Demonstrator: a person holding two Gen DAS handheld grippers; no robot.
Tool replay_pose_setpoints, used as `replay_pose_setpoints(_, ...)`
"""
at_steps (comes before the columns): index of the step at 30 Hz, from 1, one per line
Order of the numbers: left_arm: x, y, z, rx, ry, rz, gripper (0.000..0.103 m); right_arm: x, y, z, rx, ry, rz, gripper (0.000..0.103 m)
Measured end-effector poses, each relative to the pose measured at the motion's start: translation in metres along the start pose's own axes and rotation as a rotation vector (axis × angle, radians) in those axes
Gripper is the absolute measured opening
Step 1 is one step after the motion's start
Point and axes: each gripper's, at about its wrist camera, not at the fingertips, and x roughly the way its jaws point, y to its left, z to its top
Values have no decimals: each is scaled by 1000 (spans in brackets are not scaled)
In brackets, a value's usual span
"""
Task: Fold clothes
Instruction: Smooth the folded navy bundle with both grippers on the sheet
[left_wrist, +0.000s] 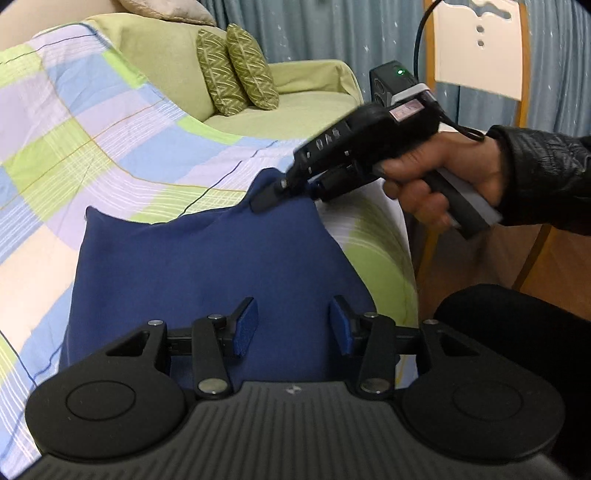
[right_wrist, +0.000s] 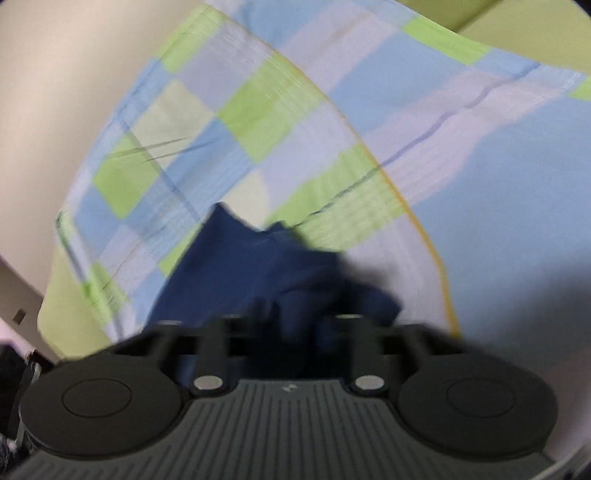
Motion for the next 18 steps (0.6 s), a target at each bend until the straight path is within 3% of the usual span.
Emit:
replay_pose_setpoints(9, 4, -17, 10, 25, -29, 42, 49, 16, -6, 3, 44, -20, -43, 10)
replay_pose_setpoints(12, 9, -31, 17, 100, 14, 60, 47, 29, -1, 11, -17, -10, -97, 9)
replay_pose_setpoints(18, 0, -35, 7, 65, 1, 69, 47, 39, -1, 2, -82, 34, -136, 9)
